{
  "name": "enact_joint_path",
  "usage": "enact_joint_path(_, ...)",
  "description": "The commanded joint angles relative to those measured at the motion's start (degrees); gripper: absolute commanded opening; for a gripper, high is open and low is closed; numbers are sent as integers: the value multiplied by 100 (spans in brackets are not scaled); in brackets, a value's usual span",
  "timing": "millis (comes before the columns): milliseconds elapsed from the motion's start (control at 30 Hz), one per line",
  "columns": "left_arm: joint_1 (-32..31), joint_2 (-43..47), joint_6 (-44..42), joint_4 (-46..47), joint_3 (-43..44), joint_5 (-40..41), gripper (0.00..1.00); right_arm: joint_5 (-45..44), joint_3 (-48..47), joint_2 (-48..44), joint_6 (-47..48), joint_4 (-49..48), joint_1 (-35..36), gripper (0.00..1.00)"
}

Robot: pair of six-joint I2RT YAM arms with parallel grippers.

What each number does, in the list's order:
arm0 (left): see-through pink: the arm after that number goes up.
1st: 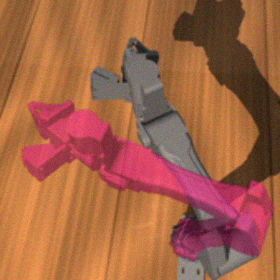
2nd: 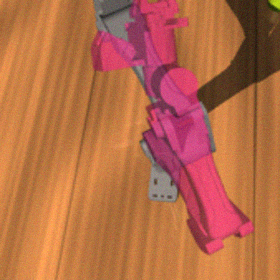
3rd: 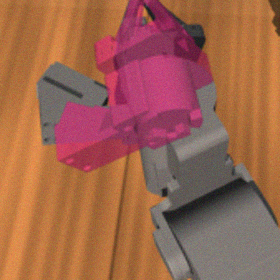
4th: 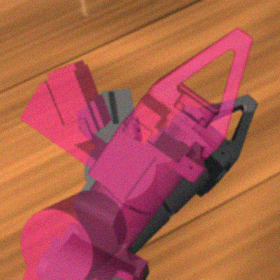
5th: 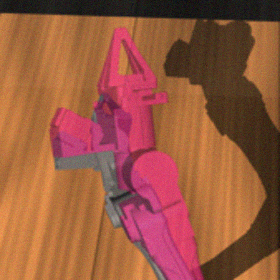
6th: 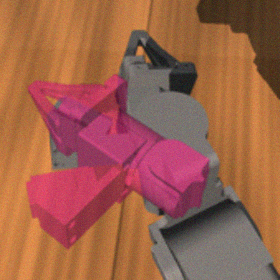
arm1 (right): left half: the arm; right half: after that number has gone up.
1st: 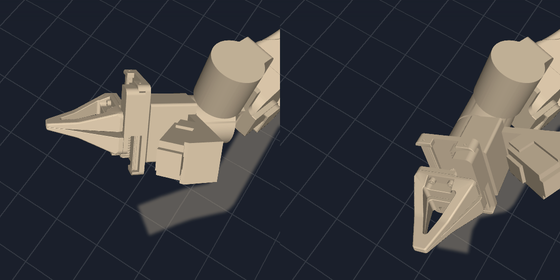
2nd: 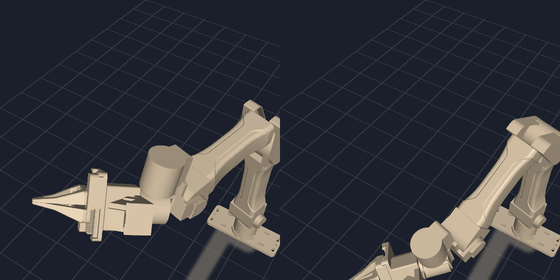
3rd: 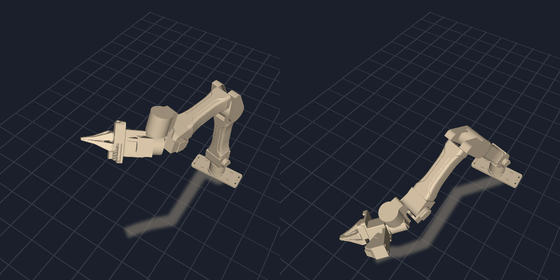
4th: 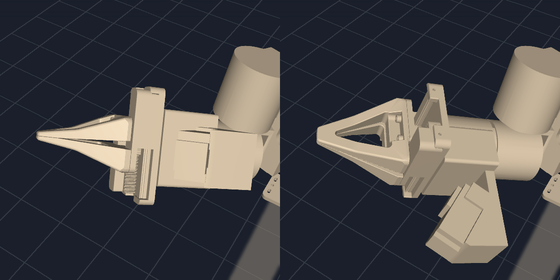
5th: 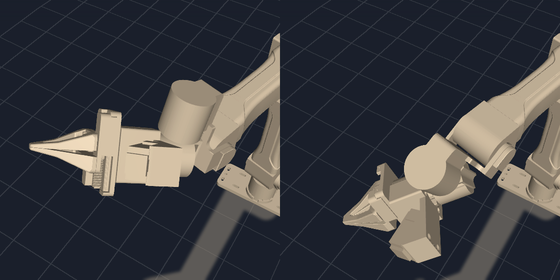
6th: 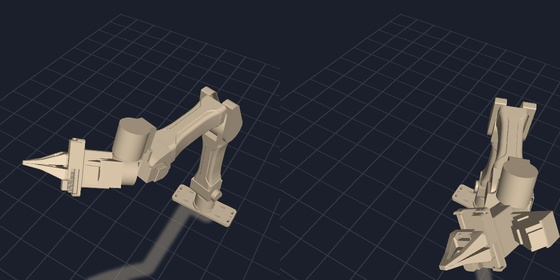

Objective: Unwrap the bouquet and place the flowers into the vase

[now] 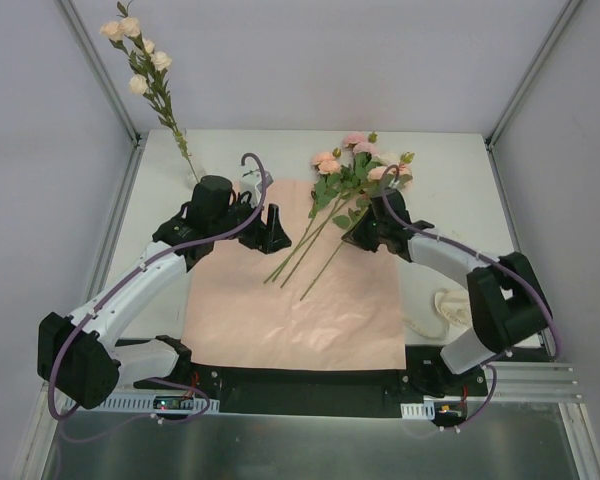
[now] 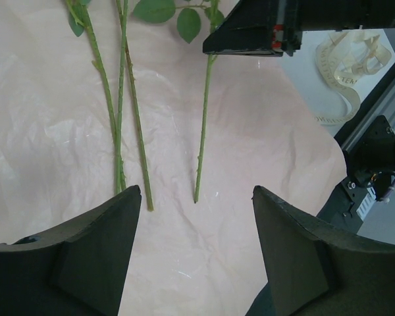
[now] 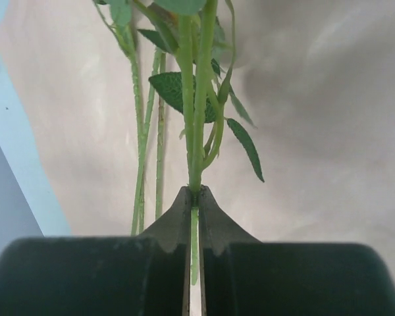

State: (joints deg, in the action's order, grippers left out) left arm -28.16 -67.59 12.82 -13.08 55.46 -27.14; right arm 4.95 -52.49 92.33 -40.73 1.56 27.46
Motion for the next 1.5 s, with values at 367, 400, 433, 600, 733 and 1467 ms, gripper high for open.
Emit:
enact_joint_path(367,-31,115,712,200,702,-590,75,-646,723,-2966,3262,-183,-31,0)
enact_joint_path(400,-23,123,757,314,746,-678,77,-366,696,-3193,3430,-183,-39,0)
enact_joint_path(433,-23,115,809,376,790,-870,78,-189,670,-3291,3806,-191,-39,1)
enact_joint_path(600,-23,-122,1547,1052,1080,-1706,84,1007,486,-3731,4345,-340,-4,0)
enact_joint_path(733,-40,-438,2583,2857,1028,-2357,80,1745,240,-3661,4407,-350,22,0)
enact_joint_path(1467,-1612,-1678,1005,1152,2934,357,26,1879,204,-3687,4187,-183,356,0)
